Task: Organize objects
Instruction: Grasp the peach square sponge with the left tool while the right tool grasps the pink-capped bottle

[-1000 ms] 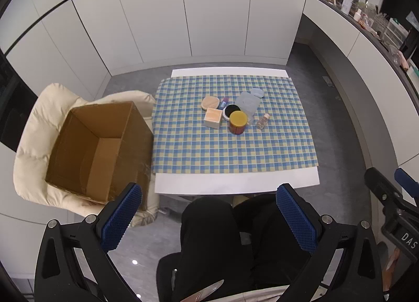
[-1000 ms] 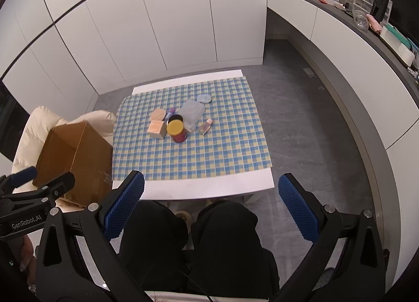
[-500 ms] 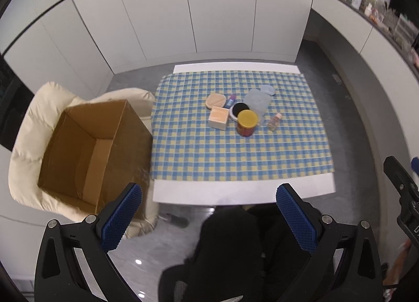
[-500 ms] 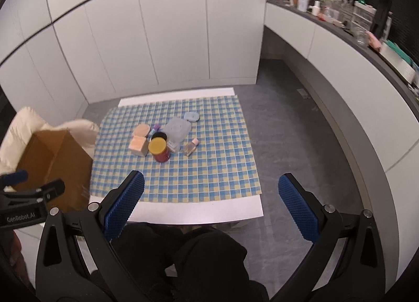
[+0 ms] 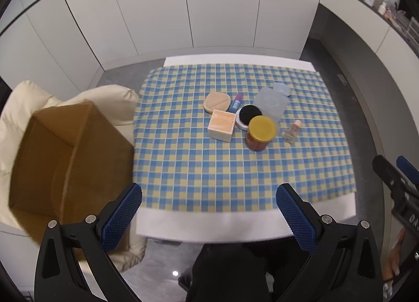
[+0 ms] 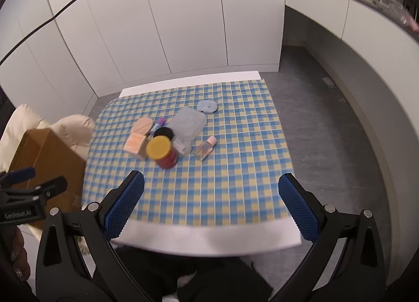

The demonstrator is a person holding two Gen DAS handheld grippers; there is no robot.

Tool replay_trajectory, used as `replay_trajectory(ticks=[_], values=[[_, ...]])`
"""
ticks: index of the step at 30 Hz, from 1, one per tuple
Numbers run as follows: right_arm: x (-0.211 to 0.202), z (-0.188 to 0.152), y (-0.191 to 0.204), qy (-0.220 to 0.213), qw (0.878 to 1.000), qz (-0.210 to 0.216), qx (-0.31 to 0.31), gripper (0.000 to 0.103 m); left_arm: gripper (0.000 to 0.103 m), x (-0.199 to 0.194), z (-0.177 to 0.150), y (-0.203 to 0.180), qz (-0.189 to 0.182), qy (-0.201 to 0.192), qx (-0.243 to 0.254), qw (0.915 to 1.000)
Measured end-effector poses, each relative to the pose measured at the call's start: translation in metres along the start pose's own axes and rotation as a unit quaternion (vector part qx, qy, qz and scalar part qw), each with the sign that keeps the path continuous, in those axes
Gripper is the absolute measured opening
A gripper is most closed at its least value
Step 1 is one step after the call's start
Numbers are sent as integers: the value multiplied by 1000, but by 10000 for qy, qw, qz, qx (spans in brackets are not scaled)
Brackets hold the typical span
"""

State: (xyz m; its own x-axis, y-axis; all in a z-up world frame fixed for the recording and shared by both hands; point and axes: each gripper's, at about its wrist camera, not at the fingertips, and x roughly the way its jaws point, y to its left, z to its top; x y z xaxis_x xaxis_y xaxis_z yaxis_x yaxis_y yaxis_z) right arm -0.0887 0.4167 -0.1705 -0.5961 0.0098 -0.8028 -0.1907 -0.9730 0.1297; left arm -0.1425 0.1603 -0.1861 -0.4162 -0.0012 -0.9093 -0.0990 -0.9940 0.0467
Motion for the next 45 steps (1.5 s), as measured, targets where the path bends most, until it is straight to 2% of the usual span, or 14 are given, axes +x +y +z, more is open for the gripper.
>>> replay_trajectory(ticks=[3, 8, 15, 20, 26, 29, 31, 32, 34, 38, 40, 41, 43, 45], values=[[42, 3, -11, 108, 9999, 7, 34, 103, 101, 41, 10, 3, 35, 156, -50, 9999], [104, 6, -13, 184, 9992, -52, -358, 103, 101, 91, 23, 9, -49, 320, -87, 9994], [192, 4, -7, 222, 9945, 397, -944, 103, 101, 154, 30, 7, 17, 383, -44, 9993], [231, 3, 2, 201, 9895, 647, -1275, 103, 101, 189, 32, 1, -1, 497, 139, 9987], [257, -1, 11, 301, 9849, 601, -1598, 103, 101, 210, 38, -3, -162, 491, 146, 9986], [257, -2, 14, 166, 9833, 622, -1704, 94, 101, 219, 42, -6, -229, 504, 121, 9984], [256, -3, 14, 157, 9821, 704, -1739, 80, 101, 224, 46, -7, -264, 495, 129, 9983], [257, -3, 15, 196, 9819, 628, -1774, 66, 101, 226, 47, -8, -289, 498, 125, 9983], [258, -6, 16, 141, 9813, 434, -1868, 66, 101, 230, 52, -8, -363, 502, 34, 9981], [262, -6, 13, 199, 9844, 463, -1683, 66, 101, 236, 62, -10, -439, 384, -155, 9982], [264, -6, 14, 259, 9856, 442, -1614, 66, 98, 241, 65, -13, -453, 375, -122, 9982], [265, -5, 15, 290, 9857, 434, -1601, 66, 91, 242, 67, -13, -527, 404, -133, 9977], [267, -5, 18, 293, 9853, 393, -1638, 66, 73, 250, 70, -8, -757, 540, -295, 9952], [268, -5, 20, 311, 9856, 350, -1622, 66, 52, 249, 71, -7, -485, 416, -276, 9976]])
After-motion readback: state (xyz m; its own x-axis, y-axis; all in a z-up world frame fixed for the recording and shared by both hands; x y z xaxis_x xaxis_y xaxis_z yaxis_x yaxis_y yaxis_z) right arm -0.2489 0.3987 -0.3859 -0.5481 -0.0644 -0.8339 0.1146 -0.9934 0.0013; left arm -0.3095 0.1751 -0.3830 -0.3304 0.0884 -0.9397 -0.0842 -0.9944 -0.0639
